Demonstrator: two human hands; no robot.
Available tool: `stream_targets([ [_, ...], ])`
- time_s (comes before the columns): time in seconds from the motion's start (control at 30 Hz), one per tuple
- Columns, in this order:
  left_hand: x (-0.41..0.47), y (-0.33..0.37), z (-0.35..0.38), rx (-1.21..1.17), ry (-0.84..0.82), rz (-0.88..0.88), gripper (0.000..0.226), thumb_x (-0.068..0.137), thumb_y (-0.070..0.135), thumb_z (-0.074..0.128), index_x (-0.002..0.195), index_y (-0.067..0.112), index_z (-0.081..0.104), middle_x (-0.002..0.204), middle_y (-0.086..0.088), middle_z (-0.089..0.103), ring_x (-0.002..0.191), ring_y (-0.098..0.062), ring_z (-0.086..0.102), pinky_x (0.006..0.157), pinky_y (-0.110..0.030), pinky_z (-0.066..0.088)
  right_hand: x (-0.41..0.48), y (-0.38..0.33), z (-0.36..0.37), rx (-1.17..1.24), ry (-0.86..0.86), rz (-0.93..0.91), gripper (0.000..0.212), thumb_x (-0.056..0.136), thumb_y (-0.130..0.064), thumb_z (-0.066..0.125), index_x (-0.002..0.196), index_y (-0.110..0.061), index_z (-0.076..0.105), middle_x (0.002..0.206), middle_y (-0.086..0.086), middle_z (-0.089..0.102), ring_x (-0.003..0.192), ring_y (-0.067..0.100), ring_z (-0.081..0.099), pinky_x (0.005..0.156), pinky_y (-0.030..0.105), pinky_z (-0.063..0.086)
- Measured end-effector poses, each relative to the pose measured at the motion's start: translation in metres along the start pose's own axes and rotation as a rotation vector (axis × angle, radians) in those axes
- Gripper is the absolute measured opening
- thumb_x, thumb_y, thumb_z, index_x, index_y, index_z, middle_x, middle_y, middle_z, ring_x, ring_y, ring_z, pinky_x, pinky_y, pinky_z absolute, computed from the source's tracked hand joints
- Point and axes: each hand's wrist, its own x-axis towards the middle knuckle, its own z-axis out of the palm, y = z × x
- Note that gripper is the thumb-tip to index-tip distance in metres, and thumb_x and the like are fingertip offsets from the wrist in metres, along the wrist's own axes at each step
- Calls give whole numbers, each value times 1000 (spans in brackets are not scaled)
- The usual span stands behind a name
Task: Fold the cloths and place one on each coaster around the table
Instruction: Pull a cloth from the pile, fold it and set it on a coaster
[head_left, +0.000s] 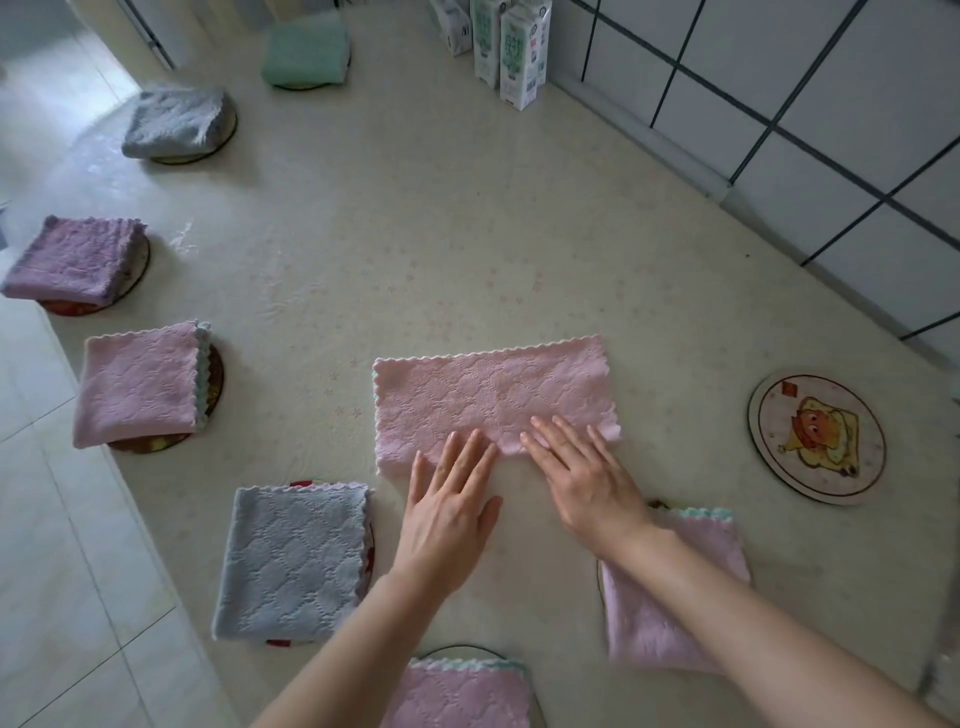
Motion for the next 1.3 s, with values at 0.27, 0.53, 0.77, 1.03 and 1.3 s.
stream_targets([
  [0.27, -36, -23, -5, 47, 99, -227, 58, 91, 40, 34, 144, 16, 39, 152, -2, 32, 142, -17, 24, 113, -49, 12, -31, 31, -11, -56, -22, 120, 62, 76, -15, 33, 134, -8, 50, 142, 6, 46, 129, 20, 48, 103, 46, 39],
  [0.53, -30, -20, -8, 188, 38, -290, 64, 89, 41, 32, 140, 4, 42, 149, -13, 38, 140, -22, 32, 114, -58, 3, -17, 33, -12, -116, 143, 35, 45, 68, 9, 47, 110, 2, 62, 114, 19, 62, 102, 34, 61, 86, 39, 54],
  [0.77, 6, -29, -23, 246, 16, -285, 66, 94, 41, 30, 147, 4, 26, 156, -13, 22, 145, -23, 16, 112, -57, -10, 10, 31, -24, -283, 88, 45, 27, 64, 6, 66, 81, -12, 54, 80, 8, 55, 71, 30, 54, 57, 37, 44],
  [1.03, 16, -3, -29, 139, 53, 148, 72, 92, 41, 47, 151, 16, 14, 158, -6, 17, 146, -25, 11, 119, -44, 9, -5, -15, -67, 99, 114, -73, 26, 68, 1, 48, 87, -12, 59, 87, 5, 55, 84, 27, 54, 74, 32, 46],
  [1.3, -11, 4, -14, -34, 34, 242, 49, 87, 26, 40, 131, 9, 55, 136, -7, 55, 128, -25, 49, 105, -41, 41, -56, -69, -86, 417, 77, -273, 21, 86, -7, 56, 105, -13, 62, 97, 1, 58, 89, 14, 58, 84, 22, 46],
])
